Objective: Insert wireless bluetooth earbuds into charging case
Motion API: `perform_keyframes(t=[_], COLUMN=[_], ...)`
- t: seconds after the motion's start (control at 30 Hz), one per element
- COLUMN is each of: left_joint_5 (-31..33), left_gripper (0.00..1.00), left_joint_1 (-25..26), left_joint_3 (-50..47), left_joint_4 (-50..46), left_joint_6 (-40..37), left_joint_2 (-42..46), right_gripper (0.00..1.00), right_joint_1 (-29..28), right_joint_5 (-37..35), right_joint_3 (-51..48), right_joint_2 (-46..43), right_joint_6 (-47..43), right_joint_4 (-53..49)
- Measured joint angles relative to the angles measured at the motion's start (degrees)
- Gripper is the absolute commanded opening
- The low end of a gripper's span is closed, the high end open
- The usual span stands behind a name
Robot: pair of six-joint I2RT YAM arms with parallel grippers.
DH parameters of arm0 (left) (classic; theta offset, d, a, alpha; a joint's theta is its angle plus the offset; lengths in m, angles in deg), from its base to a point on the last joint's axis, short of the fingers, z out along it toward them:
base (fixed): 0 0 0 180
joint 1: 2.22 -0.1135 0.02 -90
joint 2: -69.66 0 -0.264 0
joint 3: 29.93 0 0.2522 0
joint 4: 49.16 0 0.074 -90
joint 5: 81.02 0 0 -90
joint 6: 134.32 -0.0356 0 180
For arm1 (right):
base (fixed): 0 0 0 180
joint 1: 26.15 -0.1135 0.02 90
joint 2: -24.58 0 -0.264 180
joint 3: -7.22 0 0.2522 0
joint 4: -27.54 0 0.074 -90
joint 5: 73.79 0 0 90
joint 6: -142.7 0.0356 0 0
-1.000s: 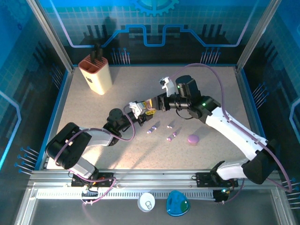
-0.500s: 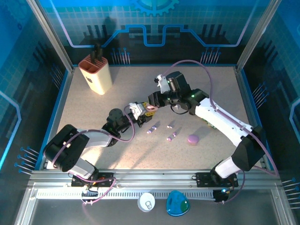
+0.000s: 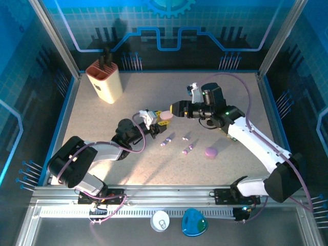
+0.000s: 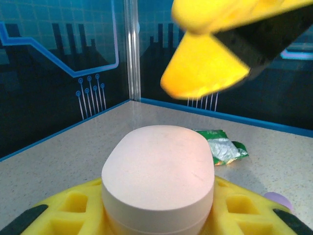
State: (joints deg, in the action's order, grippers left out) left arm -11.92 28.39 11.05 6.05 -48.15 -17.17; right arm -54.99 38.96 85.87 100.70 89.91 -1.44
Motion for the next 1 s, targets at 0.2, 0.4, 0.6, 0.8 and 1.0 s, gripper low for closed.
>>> perform_keyframes(t=[0.2, 0.4, 0.6, 0.8, 1.0], left_joint_5=[-1.6, -2.14, -1.86, -1.73, -0.42], left_gripper=[0.32, 0.32, 0.38, 0.8, 0.99], left_joint_1=[0.0, -0.02, -0.2, -0.02, -0.09], left_joint_3=[1.97, 2.54, 2.54, 2.19, -0.92], left_joint_4=[0.83, 2.16, 3.37, 3.1, 0.68], left_joint_6=[1.64, 2.03, 1.99, 0.94, -0.66], left_joint_2=[-0.02, -0.02, -0.02, 0.0, 1.51], right_gripper=[0.61, 0.44, 0.25, 0.23, 0.21], right_joint_1=[0.74, 0.81, 1.18, 1.29, 4.22], right_joint_5=[10.27, 14.29, 15.06, 12.55, 4.94], right_joint_3=[-6.49, -8.74, -8.76, -8.81, -10.49], right_joint_2=[0.28, 1.81, 2.12, 2.12, 2.51], right_joint_6=[8.9, 15.47, 17.42, 15.69, 11.78], right_joint_4=[9.92, 17.73, 19.32, 18.47, 14.99])
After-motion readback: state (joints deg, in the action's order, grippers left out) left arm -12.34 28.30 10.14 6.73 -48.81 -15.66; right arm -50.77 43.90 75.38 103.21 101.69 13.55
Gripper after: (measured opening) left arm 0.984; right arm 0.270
